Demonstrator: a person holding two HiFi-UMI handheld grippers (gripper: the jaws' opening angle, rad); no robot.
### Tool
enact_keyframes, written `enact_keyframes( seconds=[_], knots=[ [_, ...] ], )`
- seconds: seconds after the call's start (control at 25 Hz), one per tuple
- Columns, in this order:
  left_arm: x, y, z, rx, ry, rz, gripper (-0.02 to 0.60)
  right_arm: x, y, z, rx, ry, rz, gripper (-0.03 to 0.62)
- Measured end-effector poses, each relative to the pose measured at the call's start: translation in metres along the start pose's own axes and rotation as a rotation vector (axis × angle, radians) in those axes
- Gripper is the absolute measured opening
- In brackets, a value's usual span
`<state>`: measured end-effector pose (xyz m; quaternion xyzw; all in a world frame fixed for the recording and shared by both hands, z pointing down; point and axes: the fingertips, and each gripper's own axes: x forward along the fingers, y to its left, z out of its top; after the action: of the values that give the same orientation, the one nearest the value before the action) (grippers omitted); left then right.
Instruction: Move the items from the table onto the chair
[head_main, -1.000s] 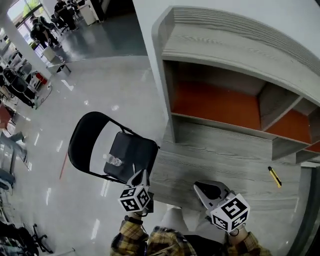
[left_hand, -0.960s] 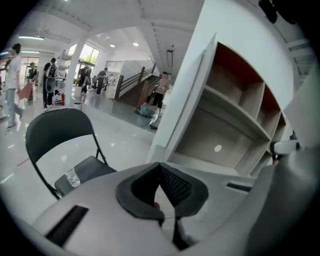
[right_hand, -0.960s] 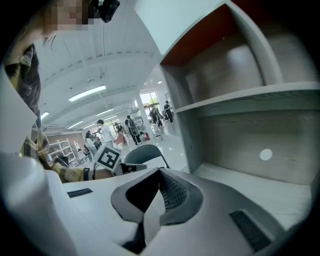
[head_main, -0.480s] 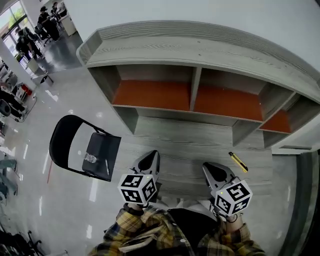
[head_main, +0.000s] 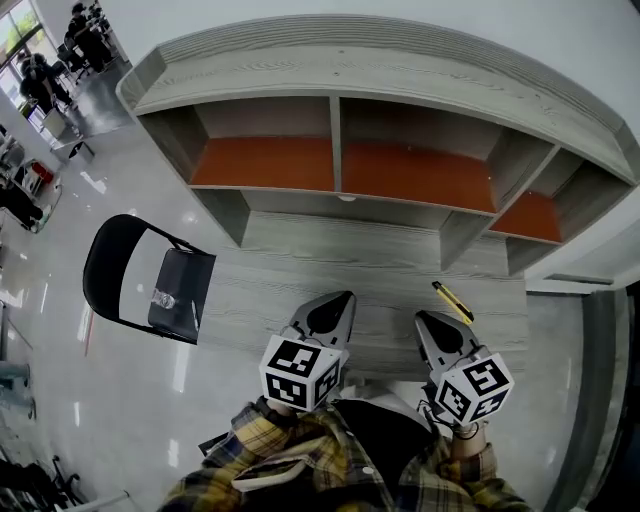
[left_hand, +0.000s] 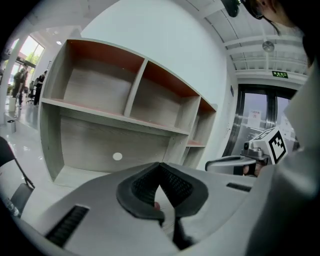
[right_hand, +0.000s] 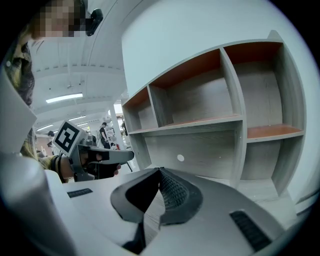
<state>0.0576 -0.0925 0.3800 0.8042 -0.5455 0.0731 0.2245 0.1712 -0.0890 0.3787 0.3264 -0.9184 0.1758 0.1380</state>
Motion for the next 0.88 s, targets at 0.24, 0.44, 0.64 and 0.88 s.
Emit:
enact_keyframes(
  seconds=[0.24,0.44,0.64,0.88],
  knots=[
    [-0.002,-0.007,0.008,0.045,0.012,-0.046,0.003,0.003,0.01,0.004,0.004,-0.012,-0.02,0.017],
    [-0.004,0.002,0.012,0.05,0.025,-0.066,0.003,0.009,0.017,0.008,0.011,-0.02,-0.041,0.017],
    [-0.003,0.01,0.014,0.037,0.024,-0.086,0.003,0.015,0.022,0.006,0.029,-0.017,-0.058,0.017],
    [0.001,0.016,0.017,0.024,0.02,-0.104,0.003,0.02,0.018,0.007,0.037,-0.018,-0.078,0.017]
  ],
)
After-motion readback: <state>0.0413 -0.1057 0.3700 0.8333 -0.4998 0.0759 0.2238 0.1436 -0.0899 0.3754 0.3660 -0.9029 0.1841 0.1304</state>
